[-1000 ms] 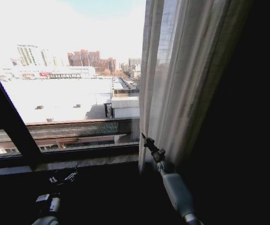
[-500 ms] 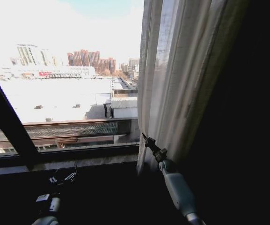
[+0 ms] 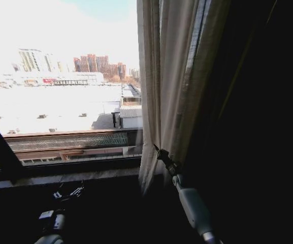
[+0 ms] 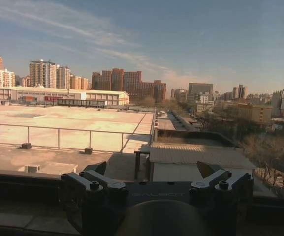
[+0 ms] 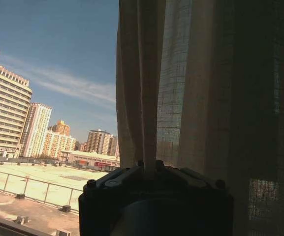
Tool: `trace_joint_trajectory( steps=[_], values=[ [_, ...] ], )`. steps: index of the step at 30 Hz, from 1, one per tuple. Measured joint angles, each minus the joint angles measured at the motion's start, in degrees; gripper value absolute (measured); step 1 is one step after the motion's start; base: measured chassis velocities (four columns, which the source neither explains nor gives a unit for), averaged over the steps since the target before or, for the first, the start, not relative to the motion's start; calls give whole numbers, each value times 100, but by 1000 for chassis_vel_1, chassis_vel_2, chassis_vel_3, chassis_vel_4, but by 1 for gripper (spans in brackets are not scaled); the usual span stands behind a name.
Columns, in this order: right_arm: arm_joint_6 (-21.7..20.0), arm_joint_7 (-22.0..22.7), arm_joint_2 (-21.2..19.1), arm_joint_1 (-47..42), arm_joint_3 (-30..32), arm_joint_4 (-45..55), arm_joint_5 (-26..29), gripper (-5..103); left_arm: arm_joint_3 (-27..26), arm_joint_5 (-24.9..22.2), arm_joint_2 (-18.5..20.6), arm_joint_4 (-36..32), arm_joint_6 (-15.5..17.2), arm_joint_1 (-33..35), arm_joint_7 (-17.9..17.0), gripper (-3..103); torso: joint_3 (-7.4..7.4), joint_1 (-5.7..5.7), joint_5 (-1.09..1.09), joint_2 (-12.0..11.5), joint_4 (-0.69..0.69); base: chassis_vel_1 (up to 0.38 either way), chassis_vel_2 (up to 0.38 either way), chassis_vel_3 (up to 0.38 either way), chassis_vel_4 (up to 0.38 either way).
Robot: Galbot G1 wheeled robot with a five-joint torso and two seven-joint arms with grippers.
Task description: Open the curtains by pulling them apart, changing their state from closed to fully open.
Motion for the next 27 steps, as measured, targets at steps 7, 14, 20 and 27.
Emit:
trace_joint_trajectory(
  steps=[7,14,20,27],
  values=[
    [129,-13,3,-44,-32,75,-83,0,1,0,0,0,0,0,4,100,0,0,5,0,0,-180,-211,198,195],
    [227,106,40,11,-95,20,-487,0,0,0,1,1,0,0,2,100,1,2,-5,-1,1,-5,-12,26,3],
    [304,366,157,381,-228,-560,-881,0,-3,0,2,1,0,0,-1,100,1,2,-1,-1,1,16,21,-14,-24],
    [188,746,272,883,-240,-1256,-930,0,-1,0,1,1,0,0,1,100,1,2,1,0,0,0,0,0,0]
  ],
)
